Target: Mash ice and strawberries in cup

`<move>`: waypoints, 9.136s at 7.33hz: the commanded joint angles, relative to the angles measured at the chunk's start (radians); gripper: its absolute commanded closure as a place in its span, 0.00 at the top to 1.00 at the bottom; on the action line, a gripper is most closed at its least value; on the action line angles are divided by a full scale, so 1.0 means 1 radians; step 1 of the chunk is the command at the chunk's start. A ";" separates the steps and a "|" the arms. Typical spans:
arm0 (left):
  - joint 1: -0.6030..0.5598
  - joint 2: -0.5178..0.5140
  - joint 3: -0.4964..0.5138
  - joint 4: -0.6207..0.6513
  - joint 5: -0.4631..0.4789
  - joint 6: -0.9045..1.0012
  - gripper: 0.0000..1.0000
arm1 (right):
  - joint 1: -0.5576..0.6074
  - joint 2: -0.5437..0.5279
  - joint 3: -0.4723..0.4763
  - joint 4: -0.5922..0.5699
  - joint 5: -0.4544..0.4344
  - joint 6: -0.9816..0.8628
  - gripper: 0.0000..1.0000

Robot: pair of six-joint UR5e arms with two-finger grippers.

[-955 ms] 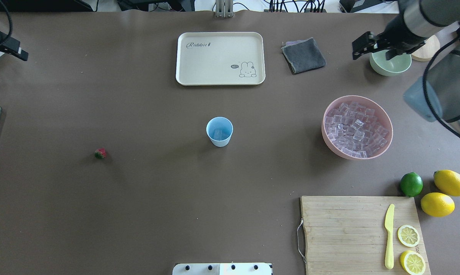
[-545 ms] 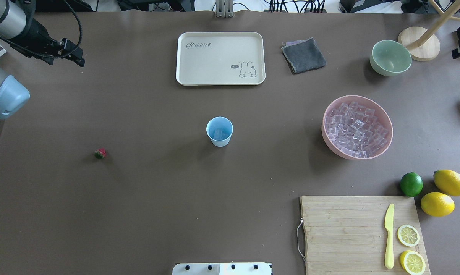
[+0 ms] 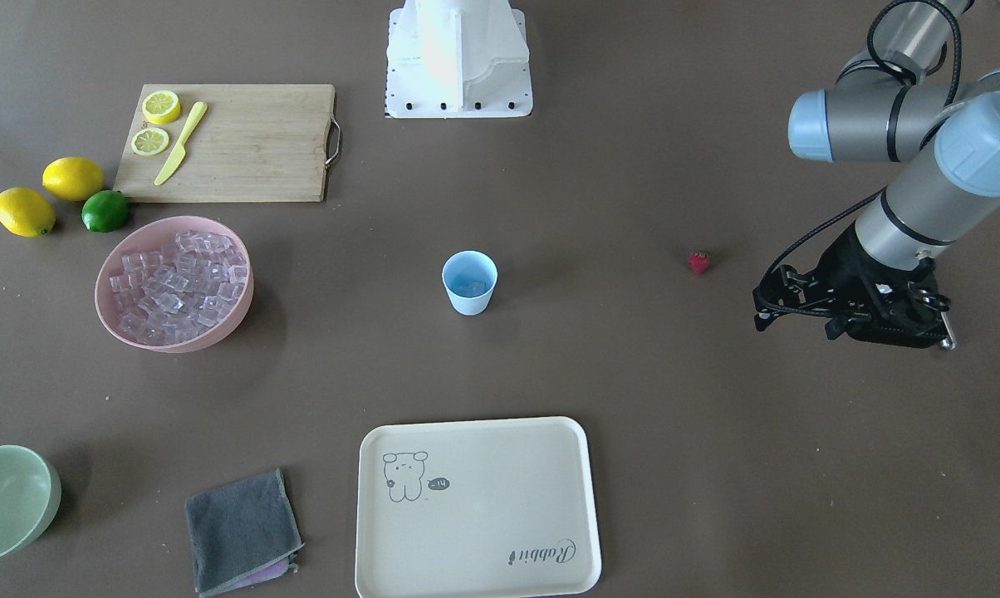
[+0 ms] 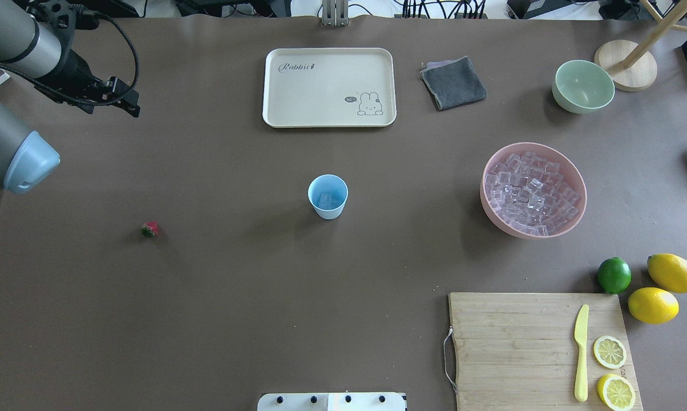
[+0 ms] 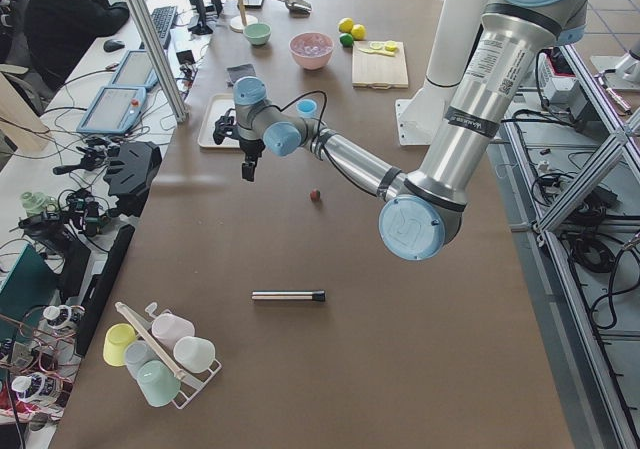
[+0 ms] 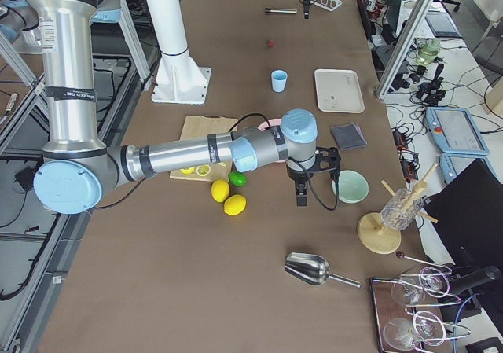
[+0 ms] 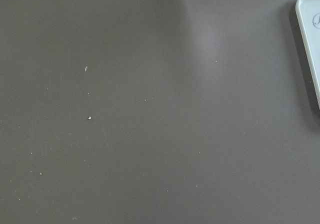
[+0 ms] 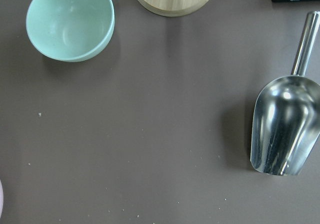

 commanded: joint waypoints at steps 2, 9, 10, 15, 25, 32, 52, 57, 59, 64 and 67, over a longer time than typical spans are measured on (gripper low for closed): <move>0.061 0.020 0.007 -0.003 0.007 0.011 0.98 | 0.082 -0.111 -0.012 0.040 0.048 -0.031 1.00; 0.274 0.129 -0.024 -0.187 0.134 -0.233 0.98 | 0.093 -0.151 -0.017 0.030 -0.070 -0.219 1.00; 0.277 0.132 -0.022 -0.187 0.136 -0.232 0.98 | 0.093 -0.163 -0.015 0.033 -0.068 -0.226 1.00; 0.334 0.164 -0.045 -0.184 0.185 -0.227 0.96 | 0.094 -0.178 -0.012 0.039 -0.057 -0.226 1.00; 0.351 0.215 -0.099 -0.184 0.190 -0.224 0.29 | 0.094 -0.194 -0.014 0.038 -0.053 -0.252 1.00; 0.459 -0.294 -0.090 0.135 0.294 -0.716 0.29 | 0.096 -0.204 0.003 0.040 -0.042 -0.253 1.00; -0.128 0.360 0.185 -0.344 0.027 0.121 0.96 | 0.101 -0.229 0.028 0.033 -0.036 -0.266 1.00; -0.131 0.411 0.306 -0.469 0.003 0.110 0.92 | 0.099 -0.224 0.023 0.027 -0.027 -0.264 1.00; -0.125 0.394 0.309 -0.469 0.004 0.110 0.88 | 0.099 -0.226 0.023 0.030 -0.028 -0.264 1.00; -0.109 0.385 0.321 -0.469 0.012 0.126 0.31 | 0.099 -0.224 0.022 0.030 -0.028 -0.266 1.00; -0.111 0.341 0.212 -0.462 0.012 0.126 0.26 | 0.099 -0.227 0.029 0.033 -0.028 -0.266 1.00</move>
